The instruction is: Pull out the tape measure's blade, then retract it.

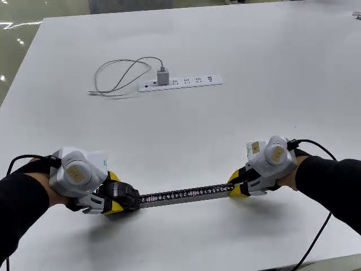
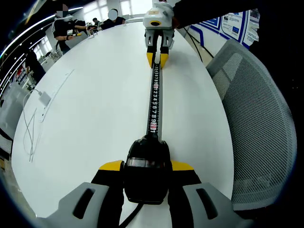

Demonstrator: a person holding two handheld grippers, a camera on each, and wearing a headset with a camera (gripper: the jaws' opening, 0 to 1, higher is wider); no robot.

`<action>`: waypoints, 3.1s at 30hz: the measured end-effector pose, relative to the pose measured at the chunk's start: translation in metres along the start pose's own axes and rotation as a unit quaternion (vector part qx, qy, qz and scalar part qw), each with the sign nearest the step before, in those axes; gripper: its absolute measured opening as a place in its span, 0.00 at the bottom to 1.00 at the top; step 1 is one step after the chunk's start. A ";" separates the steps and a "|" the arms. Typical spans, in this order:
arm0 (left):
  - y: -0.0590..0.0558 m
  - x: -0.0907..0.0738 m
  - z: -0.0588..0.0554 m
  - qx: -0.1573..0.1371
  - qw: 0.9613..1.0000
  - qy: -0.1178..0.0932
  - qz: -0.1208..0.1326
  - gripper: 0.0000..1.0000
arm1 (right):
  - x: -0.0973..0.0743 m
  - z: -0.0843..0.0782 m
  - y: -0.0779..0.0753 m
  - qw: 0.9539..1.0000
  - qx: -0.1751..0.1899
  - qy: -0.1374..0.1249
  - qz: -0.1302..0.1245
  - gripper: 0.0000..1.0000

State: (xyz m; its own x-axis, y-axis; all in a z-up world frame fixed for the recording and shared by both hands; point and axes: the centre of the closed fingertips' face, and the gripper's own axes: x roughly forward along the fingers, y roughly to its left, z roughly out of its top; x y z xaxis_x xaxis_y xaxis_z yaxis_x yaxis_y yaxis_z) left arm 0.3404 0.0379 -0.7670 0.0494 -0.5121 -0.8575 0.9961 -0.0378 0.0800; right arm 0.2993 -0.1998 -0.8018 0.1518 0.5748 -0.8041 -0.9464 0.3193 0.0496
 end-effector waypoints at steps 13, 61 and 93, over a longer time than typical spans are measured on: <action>0.000 0.000 0.000 0.000 1.000 0.000 0.001 0.30 | -0.004 -0.006 -0.003 1.000 0.006 -0.001 -0.004 0.09; -0.002 -0.001 0.005 0.008 1.000 0.007 -0.007 0.31 | -0.003 -0.007 0.000 0.998 -0.050 0.045 -0.001 0.12; -0.002 -0.019 0.003 -0.050 0.999 -0.012 -0.018 0.45 | -0.014 -0.012 0.005 0.997 -0.024 0.073 -0.015 0.28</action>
State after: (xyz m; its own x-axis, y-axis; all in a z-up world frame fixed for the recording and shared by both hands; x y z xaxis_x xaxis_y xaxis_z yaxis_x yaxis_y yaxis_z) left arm 0.3368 0.0448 -0.7491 0.0122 -0.5325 -0.8463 0.9996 0.0283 -0.0034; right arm 0.2891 -0.2154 -0.7970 0.1403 0.4489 -0.8825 -0.9551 0.2964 -0.0011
